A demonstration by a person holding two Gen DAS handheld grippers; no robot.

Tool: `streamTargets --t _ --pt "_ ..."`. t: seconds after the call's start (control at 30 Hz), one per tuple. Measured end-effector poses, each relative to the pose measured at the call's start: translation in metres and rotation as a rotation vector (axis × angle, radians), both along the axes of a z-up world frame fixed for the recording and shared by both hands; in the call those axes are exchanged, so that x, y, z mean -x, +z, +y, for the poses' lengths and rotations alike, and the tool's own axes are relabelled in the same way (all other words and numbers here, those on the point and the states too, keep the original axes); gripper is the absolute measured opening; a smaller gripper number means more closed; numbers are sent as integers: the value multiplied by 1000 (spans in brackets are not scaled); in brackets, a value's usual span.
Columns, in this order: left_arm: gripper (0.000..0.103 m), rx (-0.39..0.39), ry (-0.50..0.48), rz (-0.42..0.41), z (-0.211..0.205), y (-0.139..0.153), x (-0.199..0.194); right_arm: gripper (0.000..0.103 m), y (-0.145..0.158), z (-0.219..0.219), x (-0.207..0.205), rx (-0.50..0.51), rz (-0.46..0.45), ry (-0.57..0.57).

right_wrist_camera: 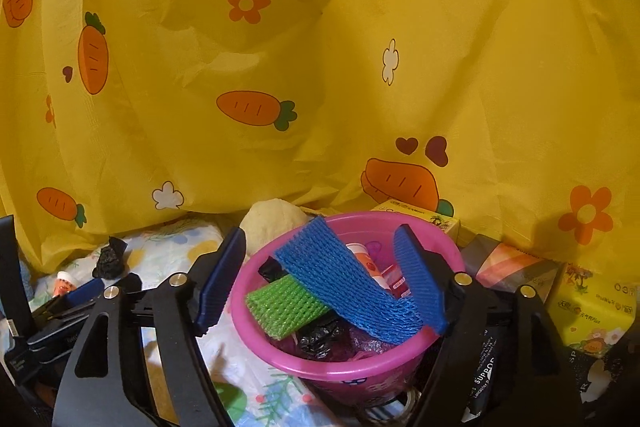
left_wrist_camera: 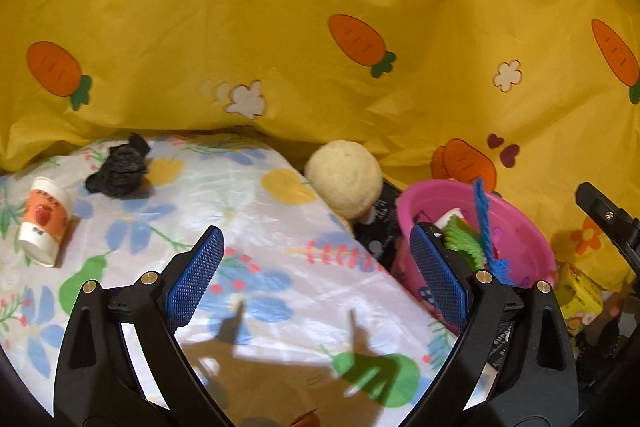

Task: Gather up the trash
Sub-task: 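Move both open tools back toward the paper cup and black plastic bag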

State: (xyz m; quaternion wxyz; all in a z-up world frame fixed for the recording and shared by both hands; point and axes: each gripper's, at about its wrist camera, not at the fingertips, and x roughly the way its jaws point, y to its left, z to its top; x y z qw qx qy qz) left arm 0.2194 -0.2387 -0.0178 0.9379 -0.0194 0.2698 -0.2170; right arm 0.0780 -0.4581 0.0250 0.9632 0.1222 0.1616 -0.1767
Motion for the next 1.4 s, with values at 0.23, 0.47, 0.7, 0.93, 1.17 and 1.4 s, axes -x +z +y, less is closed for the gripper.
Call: streamTargets --t 0.23,0.47,0.7,0.93,1.17,1.4 --pt "93 -88 228 -30 94 5 -3 86 2 53 -8 19 9 117" --pt "93 -157 420 -20 183 3 -16 86 -2 115 -34 38 26 264" --pt "93 -186 518 -14 235 -2 -32 86 -14 164 -72 39 70 365" --pt "93 -155 493 11 245 -12 -56 86 -22 192 -116 17 86 418" --pt "93 -180 443 40 230 -28 -86 86 -35 216 -152 31 120 471" --pt "89 -141 423 122 231 -45 -113 86 -47 223 -181 38 154 502"
